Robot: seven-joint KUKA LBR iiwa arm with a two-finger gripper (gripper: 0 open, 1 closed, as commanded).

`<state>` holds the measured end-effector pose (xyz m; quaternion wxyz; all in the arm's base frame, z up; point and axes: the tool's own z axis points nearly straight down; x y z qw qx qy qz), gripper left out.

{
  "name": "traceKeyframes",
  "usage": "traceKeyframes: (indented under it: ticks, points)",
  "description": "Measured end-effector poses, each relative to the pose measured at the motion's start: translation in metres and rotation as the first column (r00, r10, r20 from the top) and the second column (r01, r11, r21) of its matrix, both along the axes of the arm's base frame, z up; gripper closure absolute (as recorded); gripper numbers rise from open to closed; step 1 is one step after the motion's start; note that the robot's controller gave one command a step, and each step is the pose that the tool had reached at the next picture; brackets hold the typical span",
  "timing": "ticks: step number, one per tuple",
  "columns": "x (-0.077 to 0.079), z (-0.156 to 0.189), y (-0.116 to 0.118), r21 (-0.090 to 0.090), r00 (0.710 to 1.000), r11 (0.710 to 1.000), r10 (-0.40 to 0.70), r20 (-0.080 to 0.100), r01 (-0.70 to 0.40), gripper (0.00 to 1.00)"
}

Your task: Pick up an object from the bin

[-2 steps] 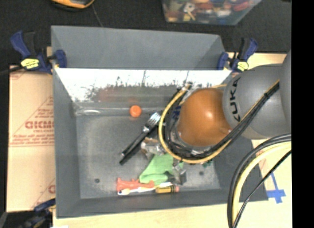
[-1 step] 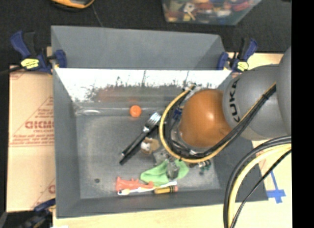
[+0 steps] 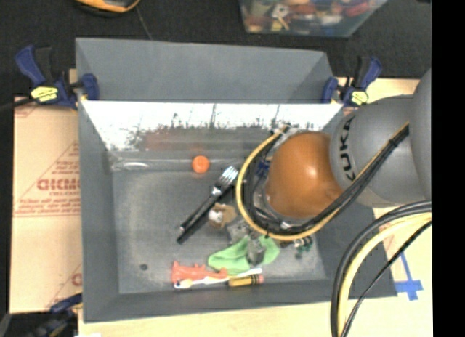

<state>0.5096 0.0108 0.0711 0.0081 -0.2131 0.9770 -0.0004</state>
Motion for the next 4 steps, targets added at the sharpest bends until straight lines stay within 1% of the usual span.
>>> traceKeyframes:
  ticks: [1,2,3,4]
  points:
    - [-0.002,0.016,0.0,-0.001,1.0,1.0,-0.001,-0.006,0.001,1.0]
    - [0.0,0.049,-0.001,-0.001,1.0,1.0,-0.003,0.001,0.003,1.0]
    - [0.0,0.058,-0.001,-0.001,1.0,1.0,-0.005,0.003,0.005,1.0]
    - [0.0,0.08,-0.001,-0.001,1.0,1.0,-0.007,0.001,0.007,1.0]
